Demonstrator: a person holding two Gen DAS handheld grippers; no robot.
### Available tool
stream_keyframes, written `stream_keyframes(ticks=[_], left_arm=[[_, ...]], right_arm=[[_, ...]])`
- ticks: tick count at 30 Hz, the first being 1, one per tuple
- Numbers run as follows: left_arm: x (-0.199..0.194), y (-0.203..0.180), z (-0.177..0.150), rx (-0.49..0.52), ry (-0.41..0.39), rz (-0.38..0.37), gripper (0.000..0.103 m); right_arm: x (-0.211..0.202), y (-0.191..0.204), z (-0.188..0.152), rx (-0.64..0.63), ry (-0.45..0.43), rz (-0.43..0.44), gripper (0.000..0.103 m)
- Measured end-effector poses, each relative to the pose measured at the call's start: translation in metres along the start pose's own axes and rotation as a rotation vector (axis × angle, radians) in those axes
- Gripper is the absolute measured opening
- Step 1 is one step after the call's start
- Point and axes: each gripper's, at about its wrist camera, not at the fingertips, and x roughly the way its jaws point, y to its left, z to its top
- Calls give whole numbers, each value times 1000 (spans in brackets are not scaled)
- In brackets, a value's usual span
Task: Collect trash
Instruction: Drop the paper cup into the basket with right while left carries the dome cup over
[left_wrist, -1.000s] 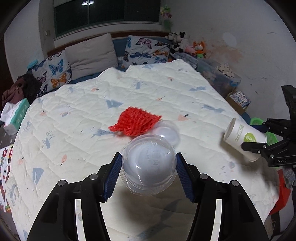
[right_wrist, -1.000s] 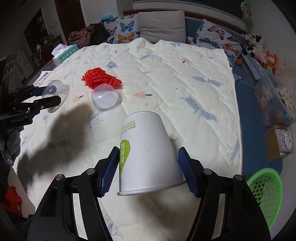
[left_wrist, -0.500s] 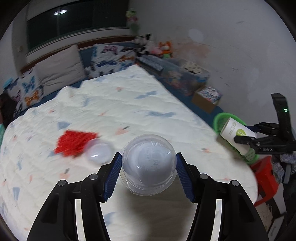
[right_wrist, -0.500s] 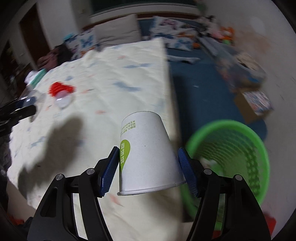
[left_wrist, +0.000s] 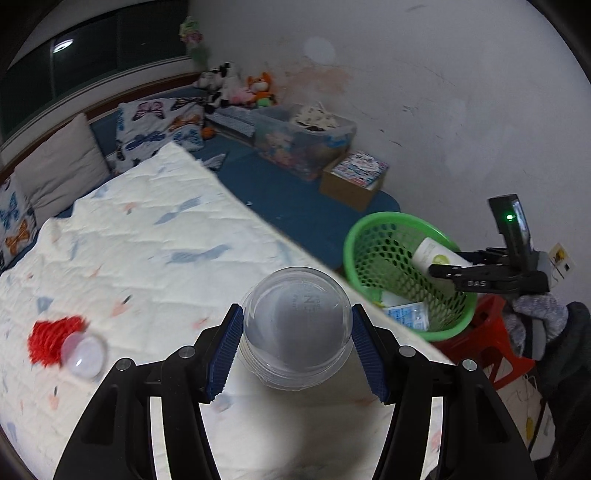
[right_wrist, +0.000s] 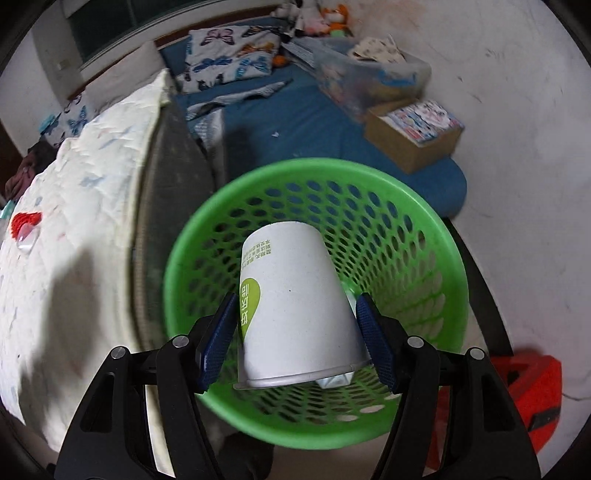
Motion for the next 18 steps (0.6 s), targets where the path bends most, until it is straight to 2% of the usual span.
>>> stream_keyframes(ticks=[11, 18], left_arm=[[32, -56, 26, 69, 28, -60, 57], [59, -89, 37, 110, 59, -86, 57]], right_arm=[[-7, -15, 12, 29, -63, -14, 70], [-33, -22, 7, 17, -107, -9, 72]])
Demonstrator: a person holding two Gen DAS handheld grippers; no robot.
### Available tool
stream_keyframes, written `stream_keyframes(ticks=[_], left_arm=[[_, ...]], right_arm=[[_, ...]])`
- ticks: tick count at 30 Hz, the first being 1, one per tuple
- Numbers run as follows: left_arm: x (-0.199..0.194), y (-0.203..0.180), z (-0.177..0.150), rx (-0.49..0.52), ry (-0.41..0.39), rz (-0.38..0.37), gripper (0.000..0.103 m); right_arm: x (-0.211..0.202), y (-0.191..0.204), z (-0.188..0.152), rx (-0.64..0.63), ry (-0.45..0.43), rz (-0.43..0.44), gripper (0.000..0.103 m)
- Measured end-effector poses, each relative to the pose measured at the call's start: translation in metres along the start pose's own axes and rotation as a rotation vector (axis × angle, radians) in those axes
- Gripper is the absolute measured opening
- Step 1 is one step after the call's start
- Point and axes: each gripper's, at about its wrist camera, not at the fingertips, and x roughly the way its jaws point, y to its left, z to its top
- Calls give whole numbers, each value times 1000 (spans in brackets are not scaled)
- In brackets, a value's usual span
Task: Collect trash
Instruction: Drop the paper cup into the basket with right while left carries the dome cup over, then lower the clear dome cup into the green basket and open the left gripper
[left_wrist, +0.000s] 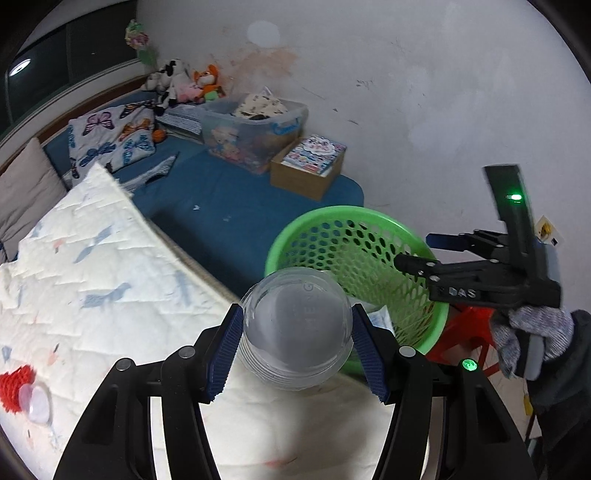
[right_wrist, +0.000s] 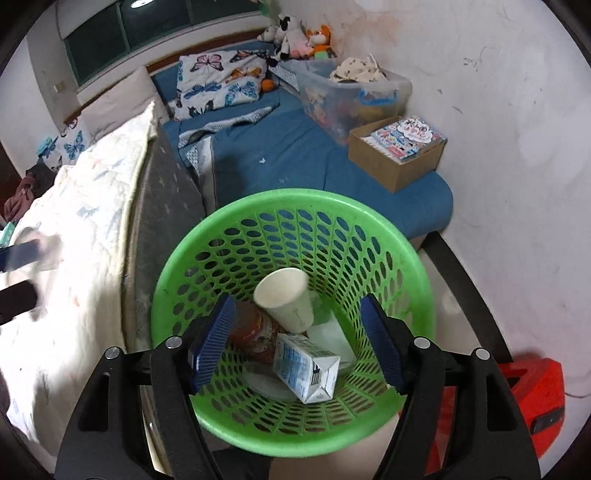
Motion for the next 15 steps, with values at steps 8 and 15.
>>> stream_keyframes(ticks=[8, 15], left_arm=[[39, -28, 12, 28, 54, -31, 57], [65, -46, 17, 20, 102, -71, 58]], right_arm=[[-36, -28, -11, 38, -50, -17, 73], [-47, -40, -22, 61, -65, -12, 73]])
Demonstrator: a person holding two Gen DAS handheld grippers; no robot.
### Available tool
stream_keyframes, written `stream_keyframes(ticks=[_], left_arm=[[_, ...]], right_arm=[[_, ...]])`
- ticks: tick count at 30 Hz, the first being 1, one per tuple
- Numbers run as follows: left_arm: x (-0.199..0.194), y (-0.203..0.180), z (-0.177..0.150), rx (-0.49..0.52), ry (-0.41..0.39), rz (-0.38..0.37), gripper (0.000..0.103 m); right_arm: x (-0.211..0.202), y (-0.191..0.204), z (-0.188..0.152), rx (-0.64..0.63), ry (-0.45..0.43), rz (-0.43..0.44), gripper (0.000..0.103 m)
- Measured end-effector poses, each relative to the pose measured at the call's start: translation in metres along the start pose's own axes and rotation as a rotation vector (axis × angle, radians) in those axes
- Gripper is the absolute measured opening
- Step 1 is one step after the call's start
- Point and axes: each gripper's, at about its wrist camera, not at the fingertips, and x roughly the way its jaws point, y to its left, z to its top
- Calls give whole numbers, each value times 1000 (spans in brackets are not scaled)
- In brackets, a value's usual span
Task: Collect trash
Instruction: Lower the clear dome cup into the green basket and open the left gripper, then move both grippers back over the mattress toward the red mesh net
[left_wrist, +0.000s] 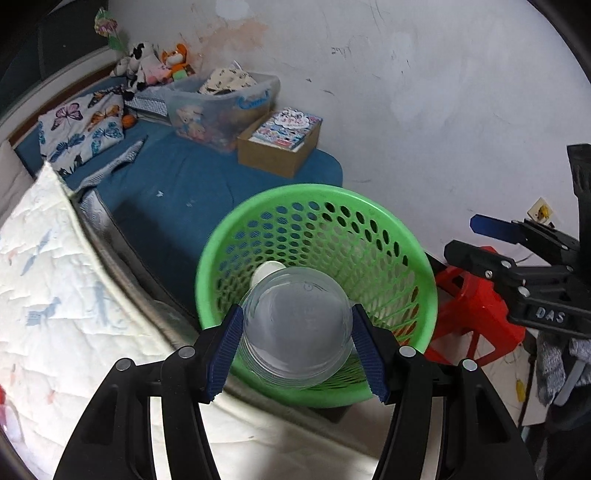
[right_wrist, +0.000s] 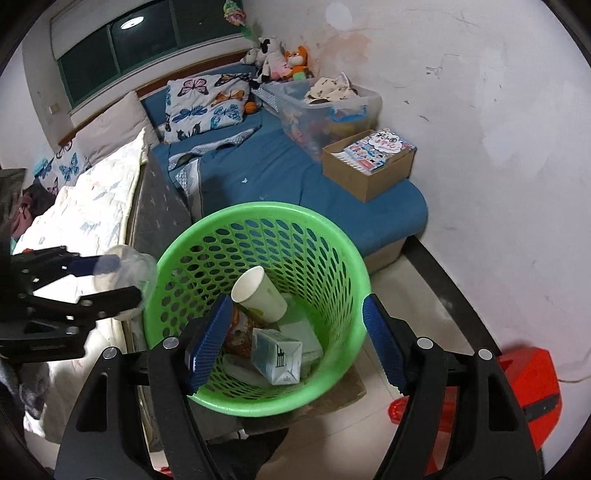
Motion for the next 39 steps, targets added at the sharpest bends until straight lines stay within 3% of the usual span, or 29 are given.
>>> stream_keyframes(ticks=[4, 8, 17, 27, 39], left_arm=[[8, -8, 1, -18, 24, -41, 58], [6, -13, -3, -5, 26, -43, 69], [-38, 3, -21, -1, -39, 34, 71], [-104, 67, -69, -117, -126, 113, 71], [-165, 184, -144, -339, -162, 275, 71]], right_arm=[[-1, -3, -4, 7, 0, 1, 74], [-4, -5, -7, 18, -1, 11, 74], [-16, 18, -13, -12, -13, 42, 74], [-19, 87, -8, -109, -19, 118, 77], [3, 193, 6, -248, 8, 232, 77]])
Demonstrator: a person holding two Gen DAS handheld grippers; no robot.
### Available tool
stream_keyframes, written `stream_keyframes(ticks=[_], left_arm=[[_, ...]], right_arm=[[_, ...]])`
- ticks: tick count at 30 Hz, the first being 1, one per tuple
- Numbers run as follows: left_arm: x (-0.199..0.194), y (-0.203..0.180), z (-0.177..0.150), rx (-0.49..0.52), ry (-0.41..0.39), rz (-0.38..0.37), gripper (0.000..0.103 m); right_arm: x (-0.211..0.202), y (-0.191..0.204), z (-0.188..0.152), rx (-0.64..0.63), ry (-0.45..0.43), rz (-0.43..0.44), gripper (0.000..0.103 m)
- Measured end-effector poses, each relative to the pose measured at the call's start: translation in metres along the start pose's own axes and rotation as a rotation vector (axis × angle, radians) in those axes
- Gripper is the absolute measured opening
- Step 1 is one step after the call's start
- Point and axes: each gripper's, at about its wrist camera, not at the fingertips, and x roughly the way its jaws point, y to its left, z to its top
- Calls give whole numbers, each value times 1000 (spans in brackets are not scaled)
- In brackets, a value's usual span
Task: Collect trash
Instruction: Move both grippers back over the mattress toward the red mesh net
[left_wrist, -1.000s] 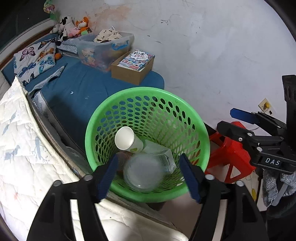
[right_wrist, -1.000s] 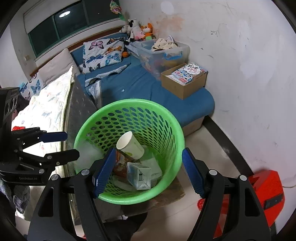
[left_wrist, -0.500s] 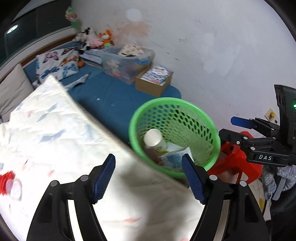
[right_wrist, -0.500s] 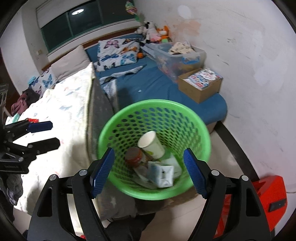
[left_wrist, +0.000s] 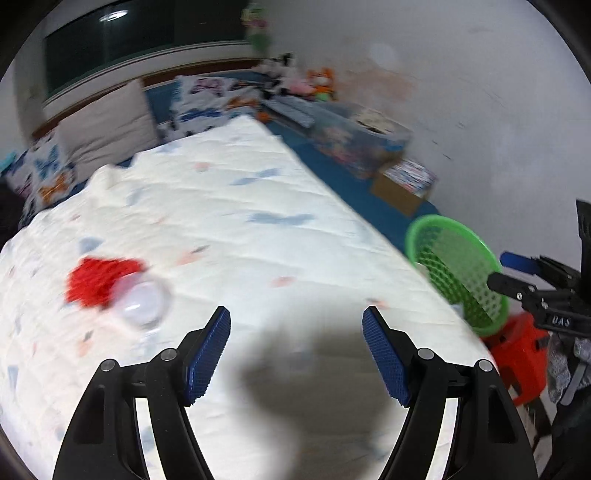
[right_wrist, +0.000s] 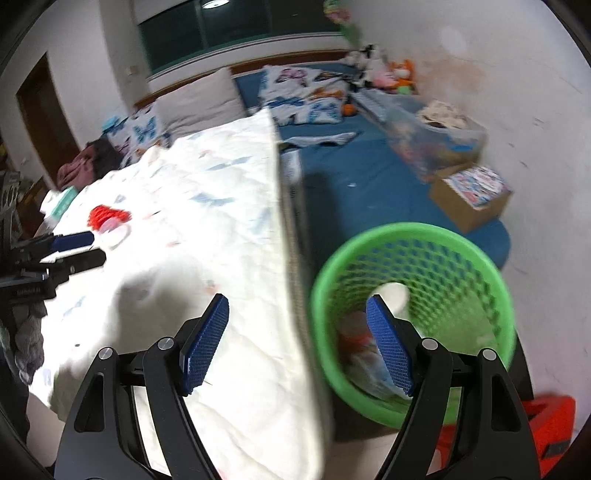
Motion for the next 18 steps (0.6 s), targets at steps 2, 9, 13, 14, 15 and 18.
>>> stream_keyframes(ticks=[2, 9, 13, 14, 15, 18], left_arm=[[-8, 24, -4, -29, -12, 32, 71], [-34, 97, -18, -122, -35, 136, 71], [-47, 131, -29, -165, -39, 183, 71], [-50, 141, -32, -177, -44, 201, 71], [-51, 145, -32, -184, -47, 211, 71], [-58, 163, -36, -208, -56, 230, 72]], right_arm=[[10, 20, 6, -25, 5, 30, 77], [42, 79, 23, -104, 39, 107, 77], [59, 115, 25, -162, 59, 136, 77], [63, 125, 26, -182, 59, 138, 77], [66, 134, 27, -201, 61, 147, 77], [78, 160, 28, -240, 67, 176, 77]])
